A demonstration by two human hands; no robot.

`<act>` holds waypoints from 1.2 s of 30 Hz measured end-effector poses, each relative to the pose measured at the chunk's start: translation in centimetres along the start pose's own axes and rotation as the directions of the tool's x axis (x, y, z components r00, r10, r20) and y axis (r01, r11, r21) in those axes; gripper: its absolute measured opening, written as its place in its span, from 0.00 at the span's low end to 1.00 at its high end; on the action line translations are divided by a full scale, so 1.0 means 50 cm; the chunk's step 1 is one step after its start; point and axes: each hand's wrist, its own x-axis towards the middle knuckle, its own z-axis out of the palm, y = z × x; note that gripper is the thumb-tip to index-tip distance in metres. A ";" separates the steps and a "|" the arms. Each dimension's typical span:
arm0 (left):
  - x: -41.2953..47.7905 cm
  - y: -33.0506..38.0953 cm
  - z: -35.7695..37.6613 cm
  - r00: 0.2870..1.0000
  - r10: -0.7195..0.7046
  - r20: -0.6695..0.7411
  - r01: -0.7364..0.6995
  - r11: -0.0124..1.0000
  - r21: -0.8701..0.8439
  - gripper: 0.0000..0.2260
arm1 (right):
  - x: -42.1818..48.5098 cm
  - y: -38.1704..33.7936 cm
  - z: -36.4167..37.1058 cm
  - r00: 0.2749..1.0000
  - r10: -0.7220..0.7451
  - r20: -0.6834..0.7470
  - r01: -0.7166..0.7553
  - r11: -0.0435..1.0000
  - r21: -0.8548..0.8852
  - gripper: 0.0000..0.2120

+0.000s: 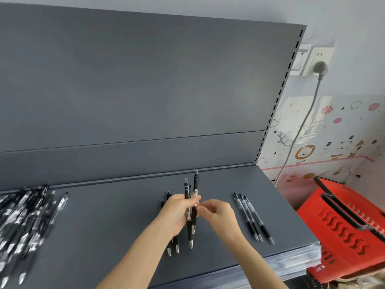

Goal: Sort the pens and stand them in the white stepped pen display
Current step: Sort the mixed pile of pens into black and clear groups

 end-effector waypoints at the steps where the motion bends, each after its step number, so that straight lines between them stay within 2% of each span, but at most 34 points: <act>1: -0.005 0.003 -0.007 1.000 0.012 -0.007 -0.012 1.000 0.006 0.05 | 0.001 -0.009 0.018 1.000 0.010 0.018 -0.011 0.999 0.047 0.04; 5: -0.025 0.015 -0.047 0.998 0.032 -0.059 -0.028 0.997 0.074 0.05 | 0.012 -0.011 0.059 0.996 0.082 0.047 -0.088 0.985 0.149 0.08; 7: -0.025 0.020 -0.087 0.982 0.077 -0.170 -0.029 0.963 0.267 0.06 | 0.014 -0.003 0.065 0.992 0.117 0.050 -0.121 0.989 0.088 0.07; 9: -0.030 0.022 -0.136 0.958 0.137 -0.251 0.008 0.866 0.501 0.08 | 0.015 0.011 0.068 0.989 0.143 0.042 -0.142 0.990 -0.027 0.08; 12: -0.036 0.007 -0.186 0.944 0.145 -0.296 0.091 0.748 0.657 0.11 | 0.016 0.030 0.081 0.984 0.172 0.043 -0.163 0.974 -0.156 0.11; 18: -0.007 -0.019 -0.171 0.915 0.246 -0.320 0.111 0.609 0.785 0.19 | 0.013 0.040 0.114 0.994 0.104 0.014 -0.094 0.939 -0.332 0.22; 20: -0.010 -0.017 -0.163 0.917 0.236 -0.322 0.138 0.571 0.809 0.20 | 0.012 0.045 0.118 0.993 0.117 0.022 -0.101 0.929 -0.357 0.21; 22: -0.012 -0.021 -0.166 0.922 0.224 -0.316 0.154 0.537 0.829 0.20 | 0.011 0.043 0.120 0.992 0.120 0.030 -0.102 0.930 -0.353 0.14; 24: -0.017 -0.022 -0.168 0.933 0.207 -0.295 0.137 0.551 0.823 0.09 | 0.009 0.039 0.120 0.992 0.115 0.043 -0.093 0.935 -0.344 0.03; 25: -0.015 -0.027 -0.172 0.935 0.204 -0.290 0.124 0.580 0.806 0.09 | 0.009 0.038 0.121 0.992 0.121 0.048 -0.097 0.935 -0.340 0.05; 26: -0.011 -0.032 -0.175 0.938 0.197 -0.284 0.113 0.602 0.791 0.16 | 0.011 0.040 0.121 0.992 0.116 0.048 -0.093 0.937 -0.337 0.07; 28: -0.012 -0.036 -0.182 0.946 0.185 -0.268 0.094 0.632 0.769 0.21 | 0.012 0.040 0.121 0.994 0.105 0.043 -0.084 0.936 -0.341 0.08; 32: -0.027 -0.031 -0.196 0.949 0.214 -0.231 0.057 0.607 0.793 0.18 | 0.012 0.035 0.112 0.998 0.057 0.032 -0.040 0.924 -0.380 0.09; 36: -0.053 -0.021 -0.219 0.922 0.301 -0.243 0.037 0.558 0.829 0.16 | 0.010 0.019 0.106 0.996 -0.078 0.048 0.091 0.861 -0.500 0.12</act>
